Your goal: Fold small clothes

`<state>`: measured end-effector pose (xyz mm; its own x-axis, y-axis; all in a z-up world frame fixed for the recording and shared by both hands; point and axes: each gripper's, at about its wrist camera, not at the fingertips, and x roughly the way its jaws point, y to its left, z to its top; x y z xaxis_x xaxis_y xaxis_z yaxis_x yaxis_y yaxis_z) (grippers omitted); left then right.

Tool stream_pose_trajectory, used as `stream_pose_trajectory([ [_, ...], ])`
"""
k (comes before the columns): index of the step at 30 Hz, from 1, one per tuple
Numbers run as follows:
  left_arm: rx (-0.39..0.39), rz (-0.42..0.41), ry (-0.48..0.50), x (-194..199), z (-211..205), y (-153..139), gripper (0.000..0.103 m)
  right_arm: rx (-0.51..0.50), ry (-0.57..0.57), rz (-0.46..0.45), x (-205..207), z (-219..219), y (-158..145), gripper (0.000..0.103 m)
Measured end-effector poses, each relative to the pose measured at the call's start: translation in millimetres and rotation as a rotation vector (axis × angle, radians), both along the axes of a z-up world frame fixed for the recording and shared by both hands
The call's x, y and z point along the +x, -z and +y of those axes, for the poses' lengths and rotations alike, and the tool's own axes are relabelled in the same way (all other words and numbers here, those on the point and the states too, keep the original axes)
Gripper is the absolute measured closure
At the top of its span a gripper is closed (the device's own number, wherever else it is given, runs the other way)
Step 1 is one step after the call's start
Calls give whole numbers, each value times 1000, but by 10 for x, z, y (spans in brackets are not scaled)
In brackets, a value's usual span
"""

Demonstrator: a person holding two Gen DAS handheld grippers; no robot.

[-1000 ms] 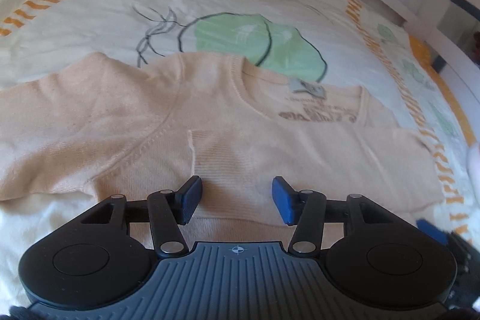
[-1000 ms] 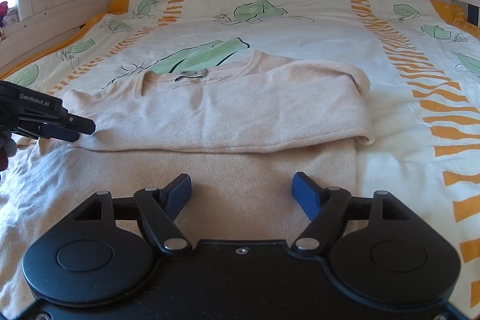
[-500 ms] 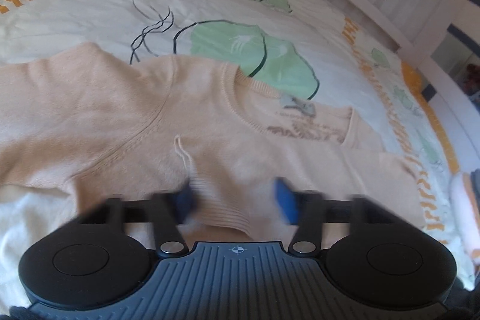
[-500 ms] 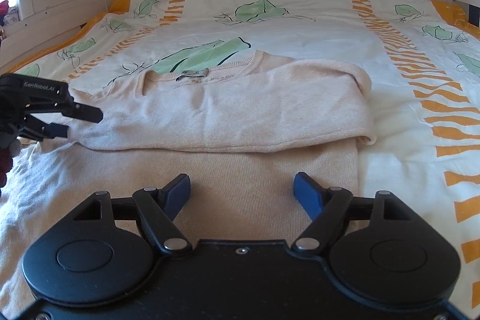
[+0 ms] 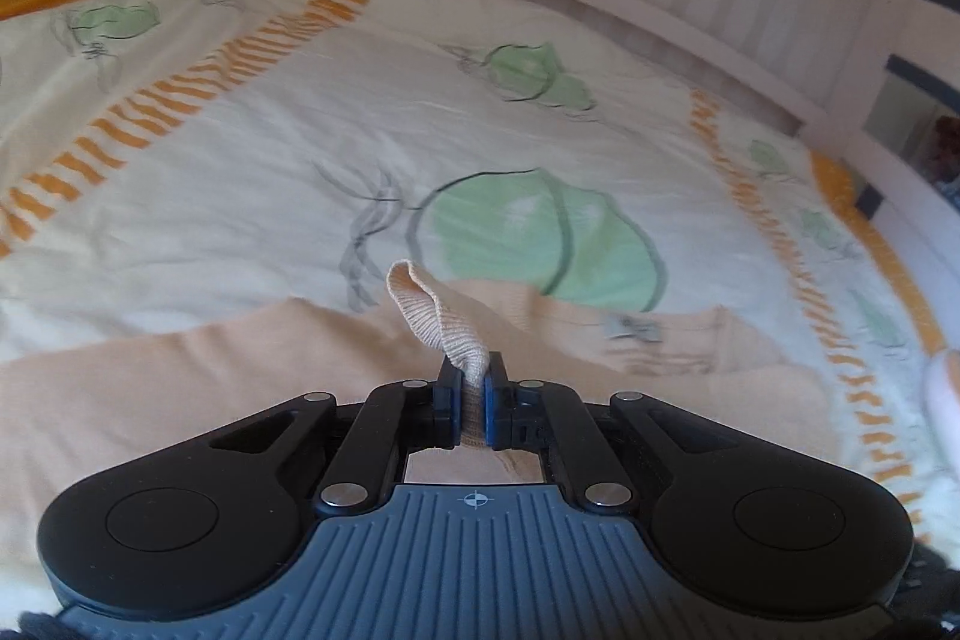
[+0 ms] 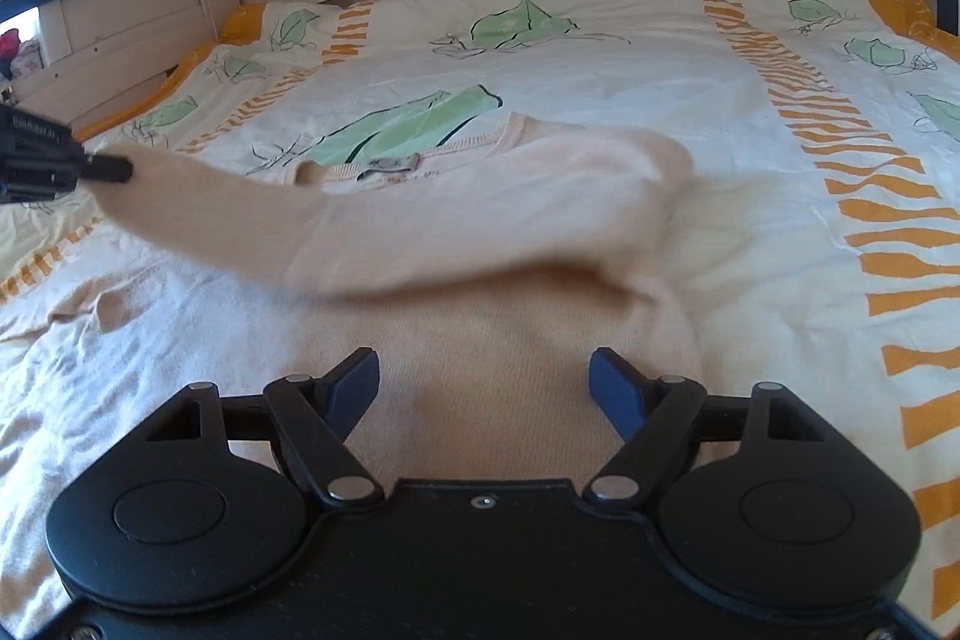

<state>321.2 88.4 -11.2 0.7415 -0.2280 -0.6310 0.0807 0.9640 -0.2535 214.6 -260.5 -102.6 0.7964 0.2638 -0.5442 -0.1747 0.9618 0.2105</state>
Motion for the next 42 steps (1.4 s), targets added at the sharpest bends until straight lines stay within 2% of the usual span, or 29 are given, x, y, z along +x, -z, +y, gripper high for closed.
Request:
stream_pose_trajectory([
  [3,3,51,-41,47,138,148,97,8,-5,15,-18,-33,-24,24],
  [6,-9,95,-37,86,201,307,95,19,-4,25,-22,-79,-32,24],
  [7,-9,125,-31,114,205,366,91,24,-2,31,-15,-96,-38,24],
  [8,-2,148,-34,132,194,412,75,28,1,34,-9,-112,-50,24],
  [10,8,130,-37,88,169,453,66,39,11,28,-22,-169,-87,24],
  [12,8,103,-21,29,124,463,66,39,25,11,-35,-214,-145,24],
  [15,2,105,-12,7,79,500,64,-1,33,-19,-42,-206,-221,24],
  [19,-21,113,-30,-2,113,520,64,8,-21,-19,-2,-126,-227,24],
  [22,3,102,-28,-44,109,458,64,-125,3,-51,57,5,-206,24],
  [25,32,80,-11,-108,106,396,64,-215,23,-22,217,41,-138,24],
  [27,17,81,-19,-155,133,383,64,-332,30,-5,290,96,-43,24],
  [29,-25,85,-22,-219,165,391,64,-384,38,8,313,103,31,24],
  [33,-84,126,28,-337,79,540,62,-373,84,6,404,77,34,24],
  [36,-58,130,50,-410,-26,696,62,-319,129,8,526,-2,34,24],
  [38,-28,100,58,-450,-63,732,62,-271,202,19,578,-131,43,24],
  [42,5,93,82,-459,-83,727,62,-167,350,44,506,-449,70,23],
])
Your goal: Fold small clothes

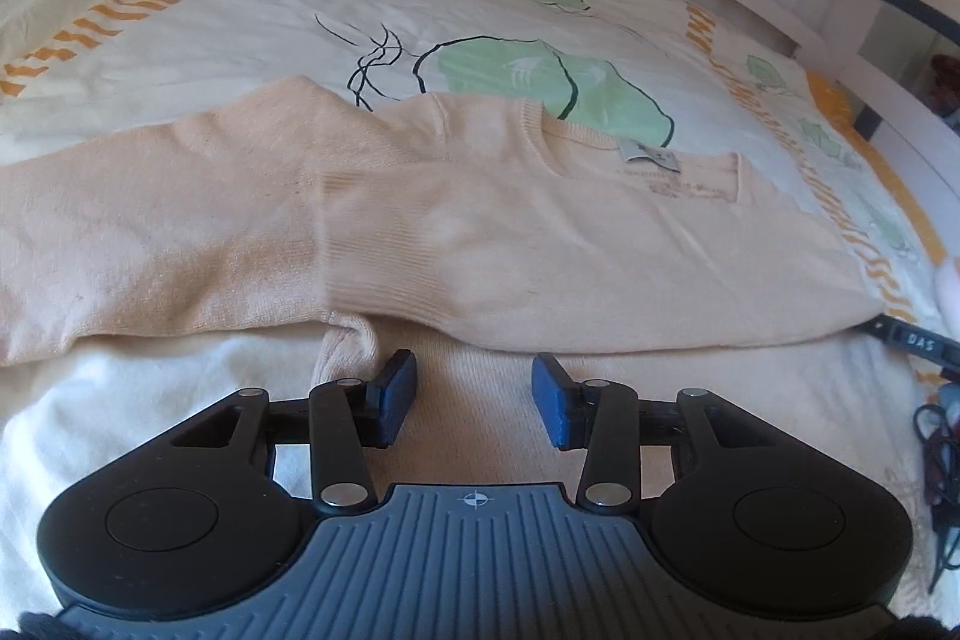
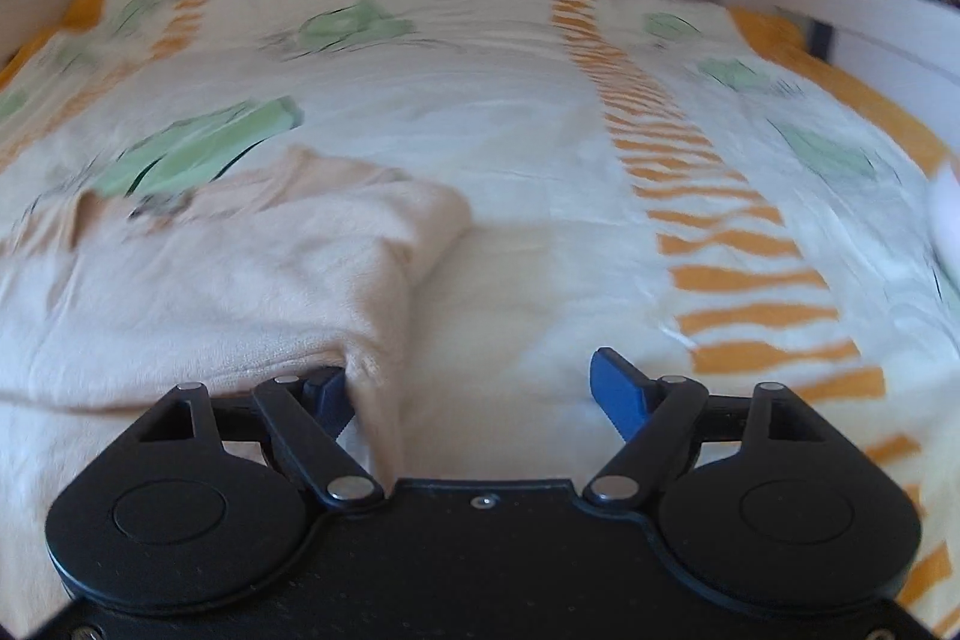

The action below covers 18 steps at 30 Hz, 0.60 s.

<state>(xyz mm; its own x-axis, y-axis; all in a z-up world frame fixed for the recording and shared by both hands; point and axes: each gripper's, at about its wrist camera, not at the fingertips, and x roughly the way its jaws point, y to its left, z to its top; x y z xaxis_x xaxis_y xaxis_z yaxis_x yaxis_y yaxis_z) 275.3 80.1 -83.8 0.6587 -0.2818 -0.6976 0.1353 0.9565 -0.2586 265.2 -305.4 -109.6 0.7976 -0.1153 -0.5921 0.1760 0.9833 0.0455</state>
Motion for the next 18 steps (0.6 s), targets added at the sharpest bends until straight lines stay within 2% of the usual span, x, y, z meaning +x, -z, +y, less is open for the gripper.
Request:
stream_pose_trajectory([
  [3,-3,4,5,7,18,3,62,67,3,5,-110,-124,8,22],
  [7,-1,5,4,4,18,6,62,41,-62,21,-268,-125,-73,22],
  [11,45,-15,25,-9,-66,-126,62,103,-94,-82,-474,-242,-271,20],
  [14,58,-75,57,8,-186,-272,61,159,-113,-98,-338,-300,-367,20],
  [16,52,-85,61,77,-271,-315,61,183,-108,-92,-172,-313,-363,20],
  [18,35,-88,56,143,-353,-332,61,159,-102,-76,-18,-278,-316,20],
])
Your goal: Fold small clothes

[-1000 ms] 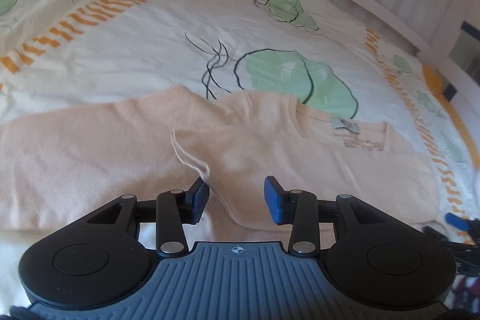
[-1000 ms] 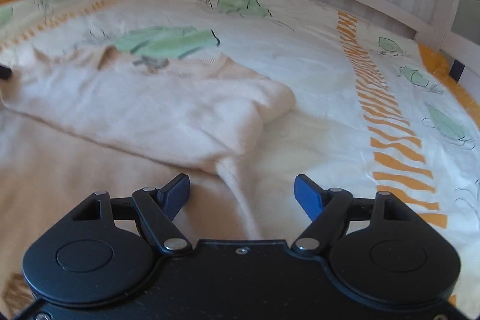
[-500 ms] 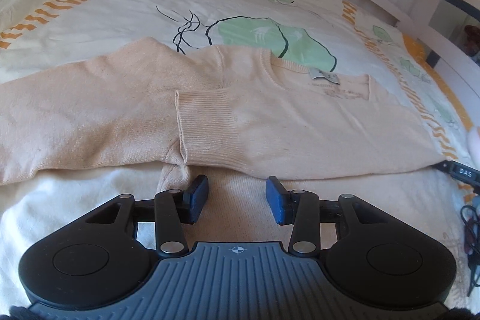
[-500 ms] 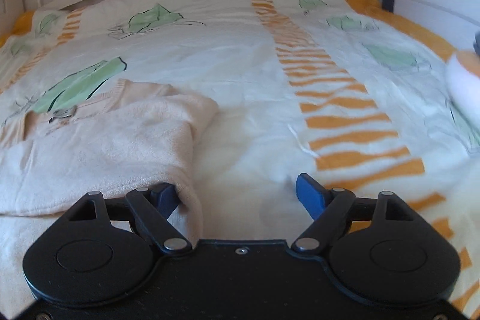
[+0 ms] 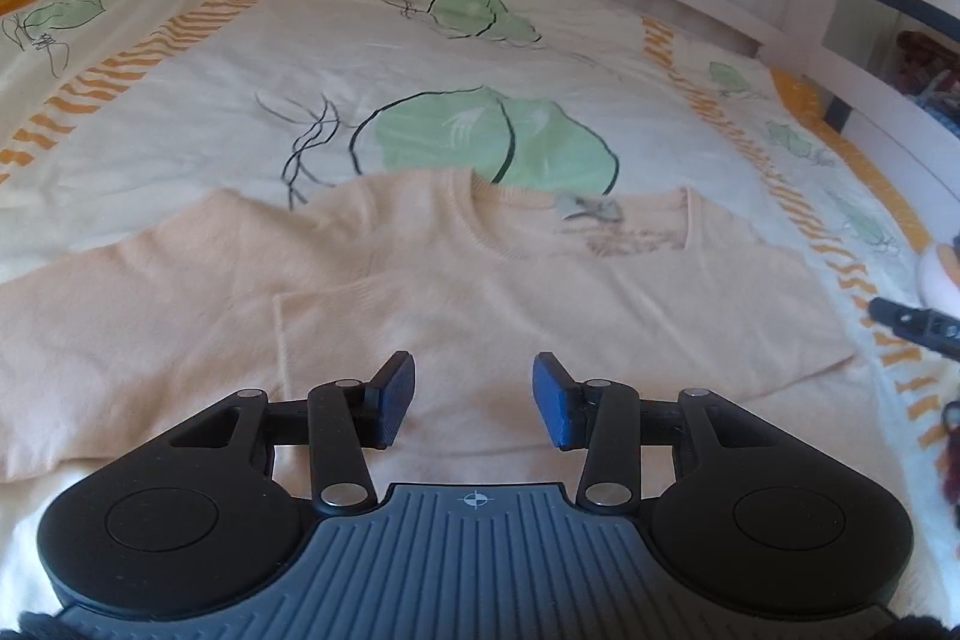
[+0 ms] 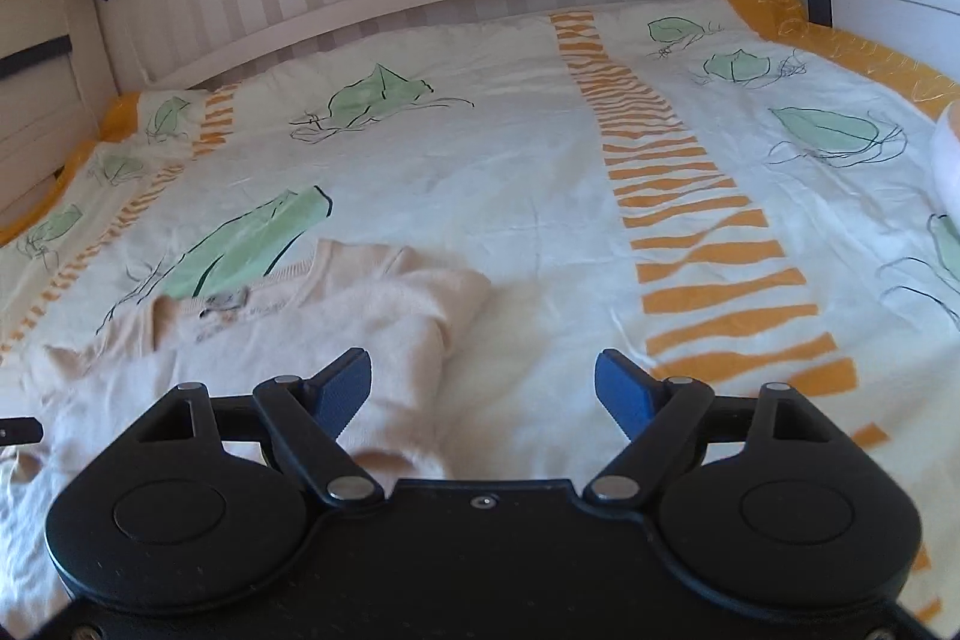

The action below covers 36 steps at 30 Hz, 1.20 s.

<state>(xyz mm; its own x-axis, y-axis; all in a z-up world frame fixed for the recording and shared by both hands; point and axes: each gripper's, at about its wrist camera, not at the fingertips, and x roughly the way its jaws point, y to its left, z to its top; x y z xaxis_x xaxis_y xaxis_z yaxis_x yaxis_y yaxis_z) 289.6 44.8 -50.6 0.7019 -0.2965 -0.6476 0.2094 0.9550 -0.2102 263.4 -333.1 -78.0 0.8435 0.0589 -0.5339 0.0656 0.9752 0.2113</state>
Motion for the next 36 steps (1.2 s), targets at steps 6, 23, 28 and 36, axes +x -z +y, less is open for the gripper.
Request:
stream_pose_trajectory([
  [6,-13,11,9,137,-188,61,61,-110,-31,117,60,137,338,21],
  [23,-113,-93,8,103,-17,522,41,196,-105,55,417,-373,-9,47],
  [28,-47,-105,13,92,-134,529,39,231,-127,116,687,-326,130,50],
  [36,-14,-110,16,76,-161,548,38,199,-125,123,868,-247,141,91],
])
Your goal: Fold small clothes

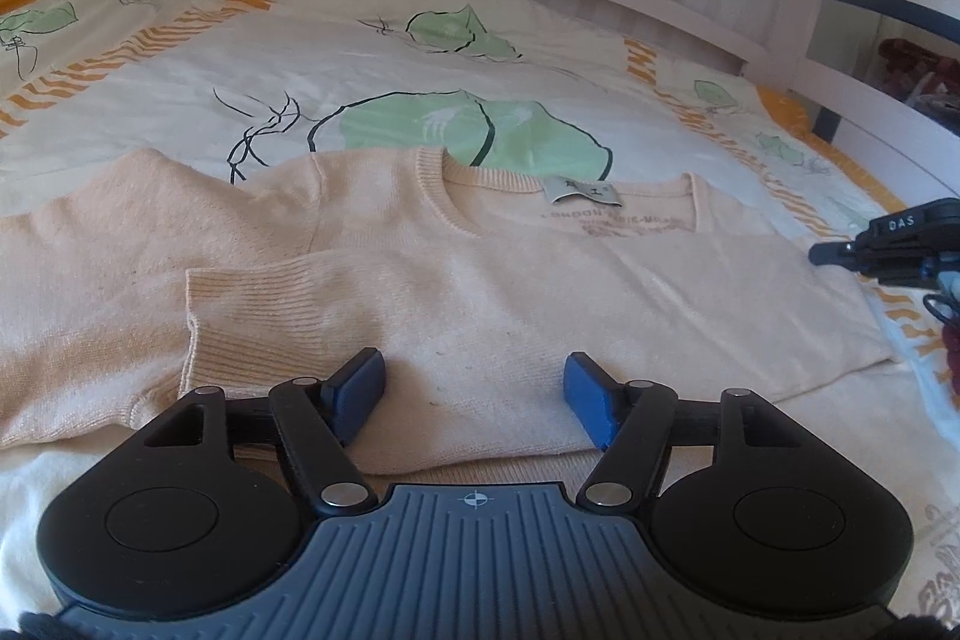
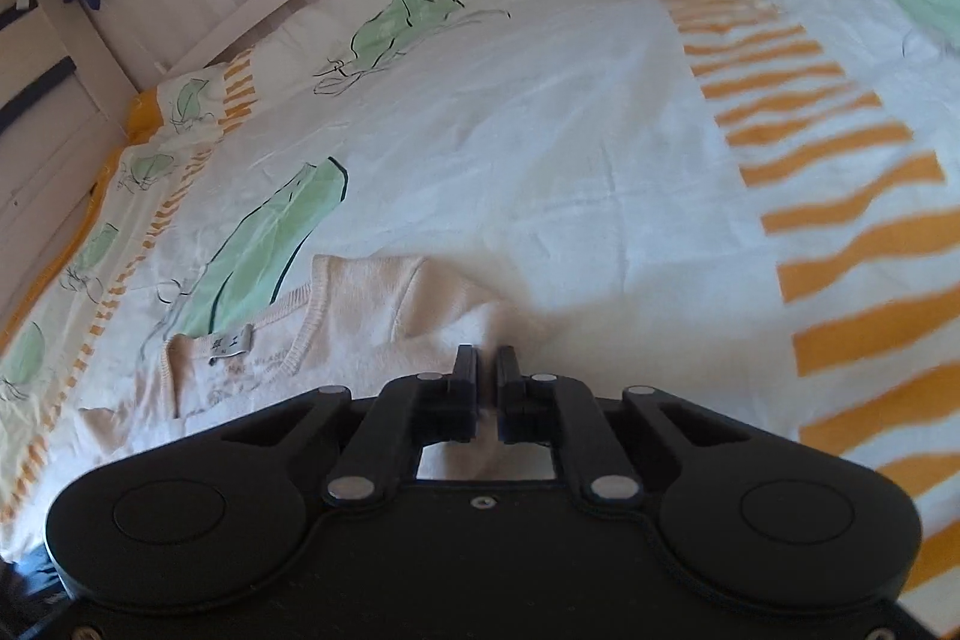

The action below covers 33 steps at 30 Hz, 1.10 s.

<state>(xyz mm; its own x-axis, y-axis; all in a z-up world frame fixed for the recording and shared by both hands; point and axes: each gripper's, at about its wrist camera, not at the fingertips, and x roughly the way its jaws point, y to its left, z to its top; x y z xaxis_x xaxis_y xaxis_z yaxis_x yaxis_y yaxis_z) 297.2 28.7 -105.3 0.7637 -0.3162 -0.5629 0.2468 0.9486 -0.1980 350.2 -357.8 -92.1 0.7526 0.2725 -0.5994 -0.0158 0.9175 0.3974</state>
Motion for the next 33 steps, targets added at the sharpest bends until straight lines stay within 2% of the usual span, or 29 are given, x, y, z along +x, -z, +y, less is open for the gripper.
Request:
stream_pose_trajectory([
  [7,19,-3,0,-8,-21,5,38,-194,71,19,73,48,7,91],
  [9,24,-3,1,-4,-27,9,38,-218,101,-41,-68,82,-101,81],
  [11,26,-4,1,-3,-31,8,37,-209,117,-111,-255,170,-229,80],
  [12,24,-4,1,-3,-27,9,37,-203,115,-134,-346,232,-269,71],
  [13,23,-4,1,-4,-23,10,37,-197,108,-154,-434,313,-299,49],
  [14,22,-3,1,-3,-20,10,37,-190,102,-171,-534,411,-316,39],
  [15,22,-3,1,-2,-20,9,37,-177,93,-181,-624,493,-309,22],
  [20,28,-3,2,1,-26,-1,37,-165,60,-140,-1048,885,-132,21],
  [22,36,-4,2,-2,-36,-4,37,-146,45,-115,-1192,990,-71,11],
  [26,67,-7,2,-7,-79,-14,37,-126,51,-86,-1419,1135,5,6],
  [27,75,-6,3,-6,-89,-19,37,-129,55,-80,-1452,1166,26,1],
  [33,81,-1,7,-5,-87,-32,35,-191,82,-71,-1526,1294,152,0],
])
